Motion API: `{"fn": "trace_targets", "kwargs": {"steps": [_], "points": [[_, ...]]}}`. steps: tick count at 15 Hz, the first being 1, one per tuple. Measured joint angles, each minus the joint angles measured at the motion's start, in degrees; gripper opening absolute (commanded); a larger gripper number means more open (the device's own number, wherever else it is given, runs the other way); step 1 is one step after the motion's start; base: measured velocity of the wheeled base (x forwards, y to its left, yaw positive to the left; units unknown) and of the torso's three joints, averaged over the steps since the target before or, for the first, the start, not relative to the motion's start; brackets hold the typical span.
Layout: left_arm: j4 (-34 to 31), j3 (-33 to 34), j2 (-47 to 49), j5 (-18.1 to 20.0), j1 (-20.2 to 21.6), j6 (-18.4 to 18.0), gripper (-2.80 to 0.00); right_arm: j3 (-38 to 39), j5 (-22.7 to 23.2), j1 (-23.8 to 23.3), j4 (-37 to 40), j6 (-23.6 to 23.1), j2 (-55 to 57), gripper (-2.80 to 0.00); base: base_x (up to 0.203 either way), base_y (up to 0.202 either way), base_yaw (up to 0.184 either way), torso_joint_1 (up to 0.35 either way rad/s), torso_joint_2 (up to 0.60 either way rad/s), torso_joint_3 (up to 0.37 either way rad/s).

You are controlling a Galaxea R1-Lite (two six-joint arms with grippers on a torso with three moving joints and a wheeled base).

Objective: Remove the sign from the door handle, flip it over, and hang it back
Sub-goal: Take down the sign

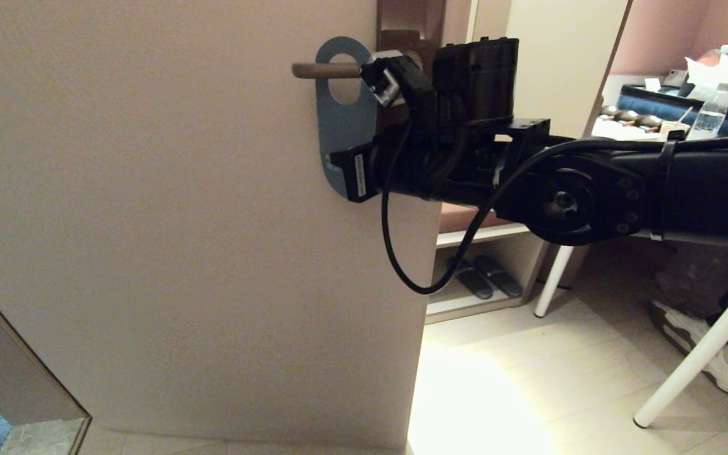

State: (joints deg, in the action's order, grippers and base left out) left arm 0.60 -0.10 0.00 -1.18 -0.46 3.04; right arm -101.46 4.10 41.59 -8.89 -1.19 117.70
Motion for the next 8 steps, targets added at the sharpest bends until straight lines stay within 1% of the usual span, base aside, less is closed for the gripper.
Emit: {"fn": "trace_targets", "kwargs": {"steps": [3,8], "points": [[0.00,0.00,0.00,-0.02,0.00,0.01,-2.80,-0.20,-2.45,0.59,-1.88,-0.07,0.64,-2.80,0.000,0.000,0.000,0.000,0.00,0.000],[-0.02,0.00,0.00,-0.02,0.00,-0.02,-2.80,-0.30,-4.49,2.56,-3.38,-0.08,1.11,-2.80,0.000,0.000,0.000,0.000,0.00,0.000]]}}
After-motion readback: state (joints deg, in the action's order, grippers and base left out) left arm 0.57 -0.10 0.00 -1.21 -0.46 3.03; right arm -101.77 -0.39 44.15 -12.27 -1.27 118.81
